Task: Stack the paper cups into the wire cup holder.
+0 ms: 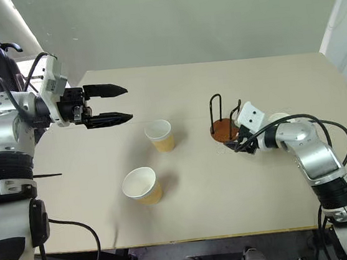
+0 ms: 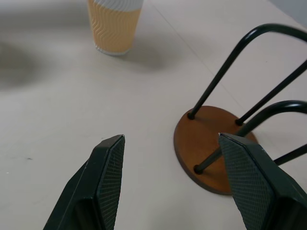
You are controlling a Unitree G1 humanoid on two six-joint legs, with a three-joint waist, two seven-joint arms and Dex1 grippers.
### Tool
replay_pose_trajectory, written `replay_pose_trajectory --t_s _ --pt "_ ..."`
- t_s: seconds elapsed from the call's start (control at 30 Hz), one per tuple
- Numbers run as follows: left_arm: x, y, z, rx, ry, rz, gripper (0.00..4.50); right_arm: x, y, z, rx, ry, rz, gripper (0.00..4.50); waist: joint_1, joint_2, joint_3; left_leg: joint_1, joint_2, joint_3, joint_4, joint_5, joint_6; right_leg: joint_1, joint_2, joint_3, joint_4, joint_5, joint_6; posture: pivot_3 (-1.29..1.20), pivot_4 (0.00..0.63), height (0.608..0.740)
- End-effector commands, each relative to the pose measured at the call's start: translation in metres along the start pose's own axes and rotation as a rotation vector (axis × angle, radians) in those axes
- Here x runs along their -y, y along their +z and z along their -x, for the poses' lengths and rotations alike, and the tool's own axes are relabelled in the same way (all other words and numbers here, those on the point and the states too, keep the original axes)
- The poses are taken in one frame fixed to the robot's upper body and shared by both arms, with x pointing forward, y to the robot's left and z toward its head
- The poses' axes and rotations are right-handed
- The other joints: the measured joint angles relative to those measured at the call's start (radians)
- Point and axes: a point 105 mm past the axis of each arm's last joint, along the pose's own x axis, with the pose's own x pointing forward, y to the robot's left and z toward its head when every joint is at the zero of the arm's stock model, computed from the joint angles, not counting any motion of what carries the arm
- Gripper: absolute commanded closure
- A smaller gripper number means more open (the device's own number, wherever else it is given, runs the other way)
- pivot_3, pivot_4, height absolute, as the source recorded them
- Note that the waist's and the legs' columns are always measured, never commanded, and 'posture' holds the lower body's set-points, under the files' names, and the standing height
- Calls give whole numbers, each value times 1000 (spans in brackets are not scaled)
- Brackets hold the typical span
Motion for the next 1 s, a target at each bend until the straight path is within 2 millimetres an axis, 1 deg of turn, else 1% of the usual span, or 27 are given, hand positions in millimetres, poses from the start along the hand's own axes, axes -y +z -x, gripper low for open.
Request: replay_pose_trajectory --t_s 0.03,0.3,0.53,0.67,0.77,1.0 --pt "-1 16 4 4 -13 -68 100 -1 13 1 39 -26 39 1353 0 0 0 0 0 0 0 0 0 0 0 0 0 0 0 0 150 740" --pt "1 17 1 11 -22 -73 100 2 12 -8 24 -85 64 1353 0 0 0 0 0 0 0 0 0 0 0 0 0 0 0 0 150 740" --pt "0 19 -1 15 -24 -78 100 5 -2 -4 -58 -100 73 1353 0 0 0 0 0 0 0 0 0 0 0 0 0 0 0 0 150 740" --pt "1 19 -2 18 -26 -80 100 15 -13 -4 -112 -160 64 1353 0 0 0 0 0 0 0 0 0 0 0 0 0 0 0 0 150 740" --pt "1 20 -2 18 -25 -81 100 22 -17 -5 -130 -202 51 1353 0 0 0 0 0 0 0 0 0 0 0 0 0 0 0 0 150 740" --pt "0 20 -1 20 -20 -82 100 46 -18 -8 -134 -329 19 1353 0 0 0 0 0 0 0 0 -1 0 0 0 0 0 0 0 150 740"
